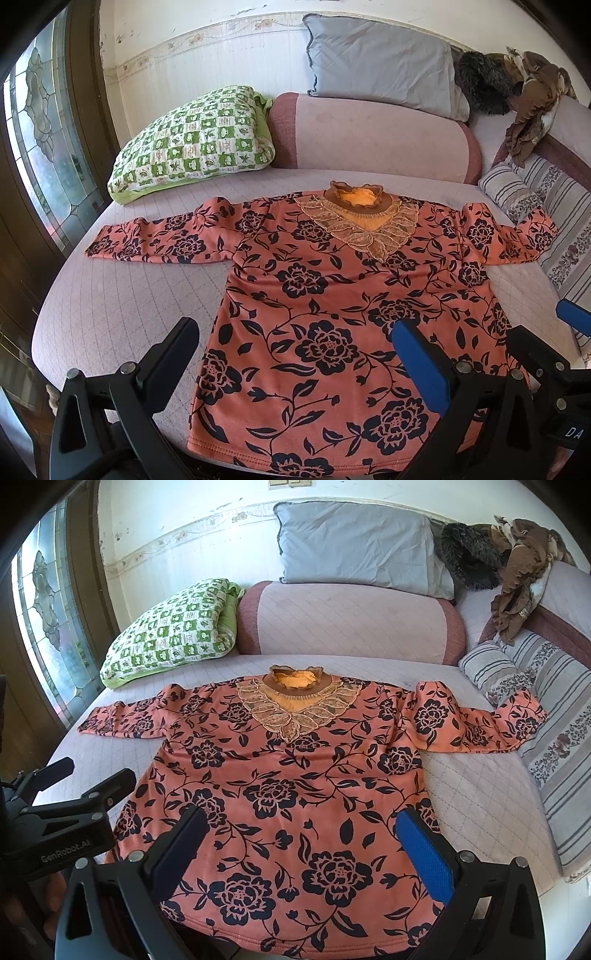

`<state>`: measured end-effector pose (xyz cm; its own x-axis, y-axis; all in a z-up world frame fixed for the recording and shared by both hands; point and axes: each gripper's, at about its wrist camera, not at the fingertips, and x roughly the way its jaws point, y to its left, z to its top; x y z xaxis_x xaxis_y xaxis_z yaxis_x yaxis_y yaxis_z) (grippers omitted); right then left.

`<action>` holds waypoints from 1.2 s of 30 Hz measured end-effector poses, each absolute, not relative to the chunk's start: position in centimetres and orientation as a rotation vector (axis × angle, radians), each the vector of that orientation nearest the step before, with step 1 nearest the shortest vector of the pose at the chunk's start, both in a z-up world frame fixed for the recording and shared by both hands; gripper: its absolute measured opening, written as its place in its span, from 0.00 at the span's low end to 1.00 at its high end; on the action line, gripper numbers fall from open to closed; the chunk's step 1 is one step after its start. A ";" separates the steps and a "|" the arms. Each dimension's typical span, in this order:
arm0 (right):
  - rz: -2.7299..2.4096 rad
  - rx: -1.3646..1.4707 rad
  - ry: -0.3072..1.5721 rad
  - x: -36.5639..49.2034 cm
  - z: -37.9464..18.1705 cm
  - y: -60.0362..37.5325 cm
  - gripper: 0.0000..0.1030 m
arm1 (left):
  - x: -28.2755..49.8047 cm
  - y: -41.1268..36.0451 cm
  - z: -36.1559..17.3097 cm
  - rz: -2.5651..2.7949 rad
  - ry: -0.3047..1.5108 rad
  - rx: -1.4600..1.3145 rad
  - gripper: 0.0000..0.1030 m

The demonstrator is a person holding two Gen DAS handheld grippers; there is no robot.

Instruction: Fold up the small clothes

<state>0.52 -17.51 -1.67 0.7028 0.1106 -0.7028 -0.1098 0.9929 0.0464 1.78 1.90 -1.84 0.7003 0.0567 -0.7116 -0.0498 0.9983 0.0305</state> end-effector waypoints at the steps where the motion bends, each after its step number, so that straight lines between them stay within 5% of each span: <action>1: 0.121 0.001 0.782 0.5 -1.7 -17.5 1.00 | 1.8 1.9 -1.8 0.060 0.793 0.010 1.00; 23: 0.151 0.058 0.778 1.4 -2.2 -18.8 1.00 | 2.7 2.0 -3.1 0.079 0.815 0.018 1.00; 31: 0.008 0.544 0.817 8.1 -6.5 -37.6 1.00 | 4.8 4.3 -7.9 0.145 0.960 -0.011 1.00; 34: -0.154 0.692 0.807 11.4 -9.0 -46.2 0.93 | 5.1 4.4 -9.1 0.157 0.992 0.011 1.00; 36: -0.263 0.789 0.819 13.9 -11.2 -51.6 0.75 | 5.4 4.4 -9.9 0.164 1.013 0.028 1.00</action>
<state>13.86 -51.61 -11.19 0.6702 0.0806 -0.7378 0.4954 0.6916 0.5256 5.41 4.41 -9.89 0.5183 0.1497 -0.8420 -0.1235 0.9873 0.0995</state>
